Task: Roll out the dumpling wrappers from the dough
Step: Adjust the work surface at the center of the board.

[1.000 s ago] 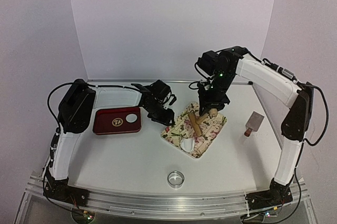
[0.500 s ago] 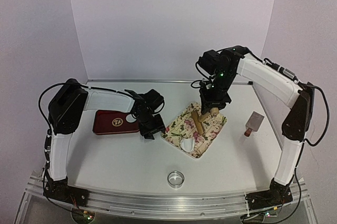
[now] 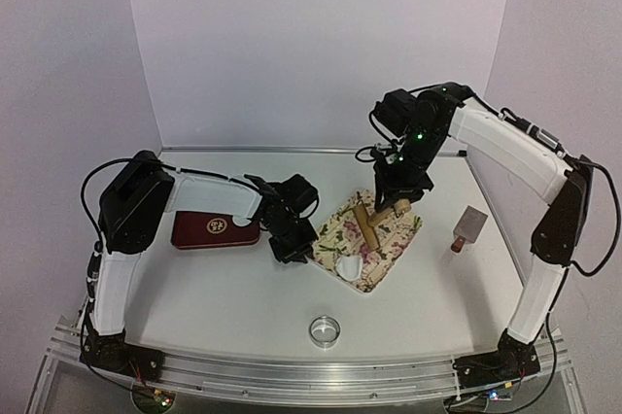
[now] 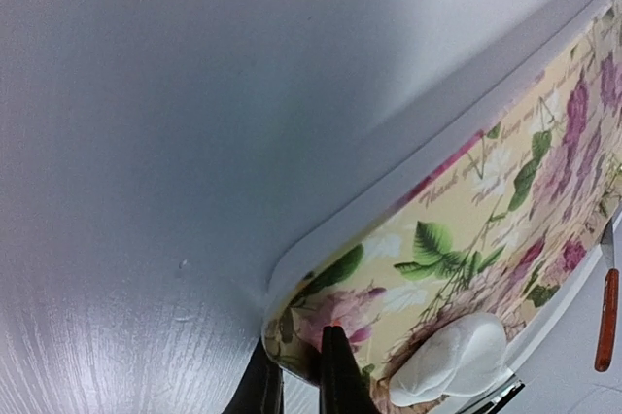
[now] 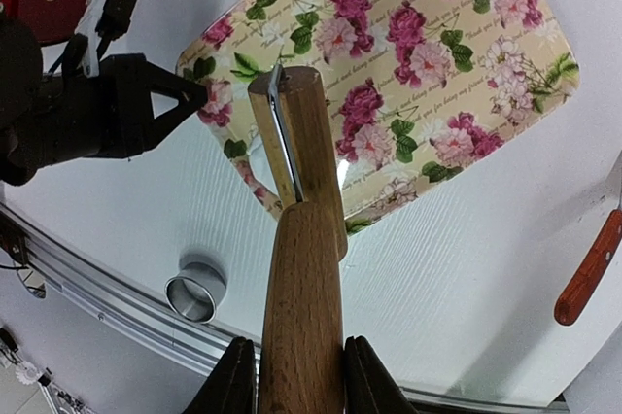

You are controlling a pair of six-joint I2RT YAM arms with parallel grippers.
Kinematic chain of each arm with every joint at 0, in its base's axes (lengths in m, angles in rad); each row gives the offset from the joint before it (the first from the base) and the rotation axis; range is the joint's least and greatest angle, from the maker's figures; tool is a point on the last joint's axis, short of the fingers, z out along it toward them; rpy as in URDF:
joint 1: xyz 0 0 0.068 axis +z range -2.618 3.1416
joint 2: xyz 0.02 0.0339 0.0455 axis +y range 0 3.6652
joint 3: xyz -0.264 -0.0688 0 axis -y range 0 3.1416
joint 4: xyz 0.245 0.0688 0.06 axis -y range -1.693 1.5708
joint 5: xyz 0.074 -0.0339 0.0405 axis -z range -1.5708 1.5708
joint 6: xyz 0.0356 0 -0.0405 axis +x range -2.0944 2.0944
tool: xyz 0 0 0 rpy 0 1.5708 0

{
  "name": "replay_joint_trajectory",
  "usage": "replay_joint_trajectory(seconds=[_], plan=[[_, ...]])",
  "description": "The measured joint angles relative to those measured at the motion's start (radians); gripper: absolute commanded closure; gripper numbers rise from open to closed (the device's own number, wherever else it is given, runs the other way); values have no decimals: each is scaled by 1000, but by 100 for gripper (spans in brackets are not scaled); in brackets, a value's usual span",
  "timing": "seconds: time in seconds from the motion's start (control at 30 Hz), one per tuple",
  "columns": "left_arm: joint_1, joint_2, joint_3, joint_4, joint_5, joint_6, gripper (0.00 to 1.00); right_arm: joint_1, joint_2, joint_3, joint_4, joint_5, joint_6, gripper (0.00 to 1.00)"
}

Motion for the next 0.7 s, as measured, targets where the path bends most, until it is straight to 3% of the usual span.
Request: replay_joint_trajectory(seconds=[0.27, 0.43, 0.6, 0.7], plan=[[6, 111, 213, -124, -126, 196, 100, 0, -68, -101, -1, -50, -29, 100], [3, 138, 259, -135, -159, 355, 100, 0, -72, -133, -3, -95, -32, 100], [4, 138, 248, -106, -164, 458, 80, 0, -71, -144, 22, -141, 1, 100], [4, 129, 225, -77, -163, 488, 73, 0, -54, -140, 41, -157, 24, 100]])
